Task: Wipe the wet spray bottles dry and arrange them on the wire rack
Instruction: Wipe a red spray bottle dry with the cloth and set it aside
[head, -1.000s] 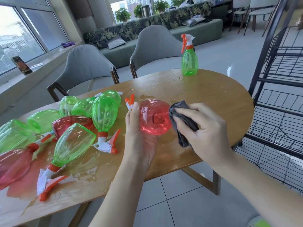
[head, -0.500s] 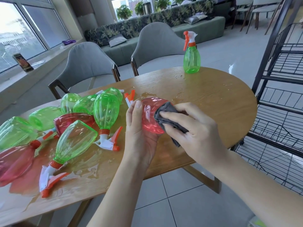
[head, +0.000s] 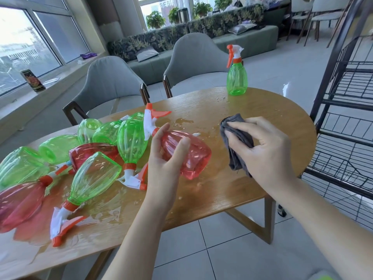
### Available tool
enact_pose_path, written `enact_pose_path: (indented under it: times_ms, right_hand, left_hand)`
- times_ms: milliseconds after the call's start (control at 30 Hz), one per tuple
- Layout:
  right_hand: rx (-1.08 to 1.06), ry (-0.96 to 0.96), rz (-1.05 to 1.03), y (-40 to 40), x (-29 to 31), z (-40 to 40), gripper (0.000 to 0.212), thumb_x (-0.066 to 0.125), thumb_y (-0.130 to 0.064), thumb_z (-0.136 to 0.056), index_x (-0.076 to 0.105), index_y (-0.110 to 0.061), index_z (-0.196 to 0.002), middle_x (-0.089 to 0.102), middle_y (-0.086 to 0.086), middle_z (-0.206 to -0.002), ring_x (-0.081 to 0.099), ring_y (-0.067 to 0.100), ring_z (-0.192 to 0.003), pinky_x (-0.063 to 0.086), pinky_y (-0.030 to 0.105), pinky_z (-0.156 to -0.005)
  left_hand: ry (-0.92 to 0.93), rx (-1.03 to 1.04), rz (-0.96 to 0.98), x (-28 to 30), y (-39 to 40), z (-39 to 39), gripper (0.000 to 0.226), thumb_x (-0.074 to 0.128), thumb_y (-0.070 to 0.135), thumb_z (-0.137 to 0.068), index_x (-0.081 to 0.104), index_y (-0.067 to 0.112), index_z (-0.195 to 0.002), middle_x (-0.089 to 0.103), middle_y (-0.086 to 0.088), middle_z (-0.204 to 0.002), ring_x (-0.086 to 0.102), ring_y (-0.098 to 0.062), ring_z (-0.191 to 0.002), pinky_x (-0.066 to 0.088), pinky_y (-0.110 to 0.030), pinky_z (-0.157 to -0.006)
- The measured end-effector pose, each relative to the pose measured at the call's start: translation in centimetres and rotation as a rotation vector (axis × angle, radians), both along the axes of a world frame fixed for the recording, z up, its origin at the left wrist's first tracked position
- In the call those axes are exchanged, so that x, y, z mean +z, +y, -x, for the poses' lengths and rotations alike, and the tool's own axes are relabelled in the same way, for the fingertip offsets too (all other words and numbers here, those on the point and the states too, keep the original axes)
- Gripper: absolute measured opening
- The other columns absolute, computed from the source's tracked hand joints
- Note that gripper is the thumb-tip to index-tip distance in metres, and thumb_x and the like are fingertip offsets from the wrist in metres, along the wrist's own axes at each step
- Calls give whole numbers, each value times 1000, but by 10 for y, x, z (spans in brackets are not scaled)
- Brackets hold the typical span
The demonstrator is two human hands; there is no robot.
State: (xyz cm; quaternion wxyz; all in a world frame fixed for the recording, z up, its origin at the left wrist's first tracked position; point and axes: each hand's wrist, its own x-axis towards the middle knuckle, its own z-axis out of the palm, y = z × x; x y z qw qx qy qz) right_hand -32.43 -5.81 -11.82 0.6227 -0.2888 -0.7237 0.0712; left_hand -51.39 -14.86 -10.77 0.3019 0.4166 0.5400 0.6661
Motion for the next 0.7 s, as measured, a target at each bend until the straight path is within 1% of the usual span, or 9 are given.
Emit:
enact_pose_path:
  times_ms: [67, 100, 200, 300, 400, 467, 567, 633, 700]
  right_hand:
    - [-4, 23, 18, 2, 5, -1, 19, 79, -9, -91, 79, -5, -109, 74, 8, -101, 69, 14, -88, 57, 22, -78]
    - [-5, 29, 23, 3, 7, -2, 19, 79, -9, -91, 79, -5, -110, 74, 8, -101, 68, 11, -89, 56, 18, -79]
    - [6, 46, 48, 4, 12, -1, 19, 79, -9, -91, 79, -5, -110, 74, 7, -101, 66, 6, -91, 52, 11, -81]
    - [16, 56, 56, 4, 14, 2, 18, 79, -8, -91, 80, -6, -108, 74, 6, -100, 67, 6, -90, 52, 13, -81]
    - [28, 59, 62, 4, 15, 3, 18, 79, -9, -90, 80, -6, -108, 74, 5, -99, 67, 6, -89, 53, 13, -81]
    - [33, 57, 68, 5, 17, 3, 18, 79, -10, -91, 80, -7, -109, 74, 4, -100, 68, 7, -90, 54, 15, -81]
    - [28, 63, 63, 8, 22, 2, 18, 78, -11, -92, 79, -8, -110, 74, 4, -102, 68, 7, -91, 53, 15, -82]
    - [27, 80, 51, 10, 27, 2, 18, 78, -12, -92, 79, -8, -110, 74, 5, -102, 68, 6, -92, 52, 14, -83]
    - [30, 81, 30, 13, 32, 3, 19, 77, -13, -93, 79, -8, -111, 74, 5, -104, 69, 8, -92, 53, 16, -84]
  left_hand:
    - [227, -2, 27, 0, -6, 3, 73, 83, 52, -83, 45, 52, -146, 67, 14, -135, 70, -12, -121, 58, -50, -105]
    - [273, -16, 28, 0, -8, 3, 77, 85, 52, -81, 41, 52, -145, 69, 13, -131, 71, -10, -118, 58, -49, -104]
    - [391, -24, 52, -1, -13, -1, 77, 88, 56, -78, 37, 45, -134, 76, 10, -110, 75, -6, -103, 61, -44, -98]
    - [480, 0, 79, -4, -12, -2, 68, 87, 56, -77, 39, 51, -124, 73, 8, -117, 74, -7, -104, 60, -35, -94]
    - [519, -15, 71, -8, -9, -2, 65, 89, 56, -79, 43, 59, -125, 70, 14, -125, 72, -7, -112, 56, -24, -92]
    - [562, -47, 51, -11, -8, -5, 63, 84, 57, -87, 46, 57, -137, 66, 15, -136, 66, -9, -125, 54, -30, -103]
    - [585, -83, 7, -14, -7, -8, 63, 75, 45, -95, 49, 45, -153, 56, 15, -152, 52, -10, -144, 45, -45, -119]
    - [568, -101, 4, -11, -8, -11, 70, 76, 37, -95, 45, 44, -157, 53, 17, -155, 49, -7, -147, 43, -45, -121]
    - [537, -135, 17, -10, -9, -14, 81, 80, 31, -92, 38, 49, -159, 55, 16, -154, 55, -13, -143, 47, -47, -118]
